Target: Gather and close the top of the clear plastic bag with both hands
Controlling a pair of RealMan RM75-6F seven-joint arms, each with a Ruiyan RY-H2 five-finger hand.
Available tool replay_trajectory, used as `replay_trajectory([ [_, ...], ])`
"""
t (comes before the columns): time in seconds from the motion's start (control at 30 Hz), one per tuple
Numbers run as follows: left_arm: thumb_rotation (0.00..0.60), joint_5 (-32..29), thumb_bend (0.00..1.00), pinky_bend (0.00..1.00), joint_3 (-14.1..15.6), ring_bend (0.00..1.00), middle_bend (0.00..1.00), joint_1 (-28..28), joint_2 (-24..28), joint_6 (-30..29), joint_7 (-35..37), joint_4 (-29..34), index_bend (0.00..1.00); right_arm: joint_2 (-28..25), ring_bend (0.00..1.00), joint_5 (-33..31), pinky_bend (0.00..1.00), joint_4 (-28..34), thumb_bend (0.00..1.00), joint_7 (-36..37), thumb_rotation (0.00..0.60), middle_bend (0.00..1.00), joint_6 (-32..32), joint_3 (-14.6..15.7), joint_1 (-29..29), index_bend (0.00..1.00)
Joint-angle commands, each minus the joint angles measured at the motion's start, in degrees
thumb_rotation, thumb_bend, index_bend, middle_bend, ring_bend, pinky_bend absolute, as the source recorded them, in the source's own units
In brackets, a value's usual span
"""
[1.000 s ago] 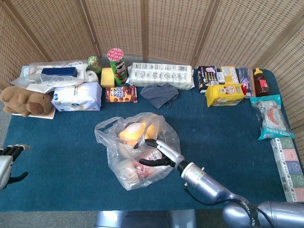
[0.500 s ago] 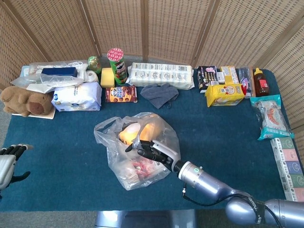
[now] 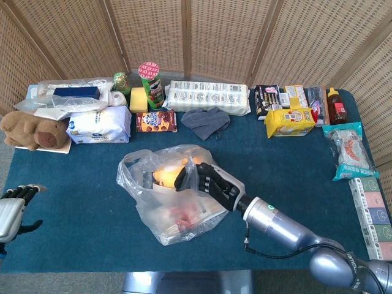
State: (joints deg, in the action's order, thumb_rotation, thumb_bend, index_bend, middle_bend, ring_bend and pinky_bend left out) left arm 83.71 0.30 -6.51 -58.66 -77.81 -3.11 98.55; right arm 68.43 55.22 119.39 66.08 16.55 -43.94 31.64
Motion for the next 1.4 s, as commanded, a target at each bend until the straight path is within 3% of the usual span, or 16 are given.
replay_trajectory([
  [0.03, 0.600, -0.1, 0.16, 0.26, 0.0, 0.25, 0.29, -0.1, 0.0, 0.1, -0.3, 0.2, 0.26, 0.9, 0.37, 0.3, 0.28, -0.6, 0.11, 1.5, 0.208, 0.45, -1.1, -1.5, -1.6, 0.45],
  [0.23, 0.600, -0.3, 0.16, 0.26, 0.0, 0.25, 0.29, -0.4, 0.0, 0.5, -0.9, 0.8, 0.26, 2.6, 0.44, -1.5, 0.38, -1.8, 0.11, 4.9, 0.208, 0.48, -5.1, -5.4, -3.9, 0.47],
  [0.53, 0.600, -0.1, 0.16, 0.26, -0.2, 0.25, 0.29, -1.0, 0.1, 0.8, -2.0, 1.8, 0.26, 3.8, 0.49, -8.1, 0.43, -3.2, 0.12, 9.0, 0.207, 0.51, -11.2, -12.5, -7.6, 0.49],
  [0.7, 0.600, 0.0, 0.16, 0.26, -0.4, 0.25, 0.29, -1.3, 0.2, 0.9, -2.8, 2.7, 0.26, 3.9, 0.52, -11.9, 0.46, -4.5, 0.13, 8.1, 0.208, 0.52, -15.1, -15.7, -9.6, 0.50],
  [1.13, 0.600, 3.3, 0.16, 0.26, -1.0, 0.25, 0.29, -2.2, 0.3, -1.0, -3.7, 4.3, 0.26, 2.3, 0.71, -20.5, 0.73, -3.6, 0.16, 3.4, 0.209, 0.66, -18.8, -24.2, -15.4, 0.57],
  [1.4, 0.600, 5.0, 0.16, 0.26, -1.2, 0.25, 0.29, -2.7, 0.9, -1.8, -4.3, 5.5, 0.26, 0.8, 0.74, -24.8, 0.76, -2.0, 0.20, 1.3, 0.214, 0.69, -19.4, -28.2, -19.0, 0.60],
])
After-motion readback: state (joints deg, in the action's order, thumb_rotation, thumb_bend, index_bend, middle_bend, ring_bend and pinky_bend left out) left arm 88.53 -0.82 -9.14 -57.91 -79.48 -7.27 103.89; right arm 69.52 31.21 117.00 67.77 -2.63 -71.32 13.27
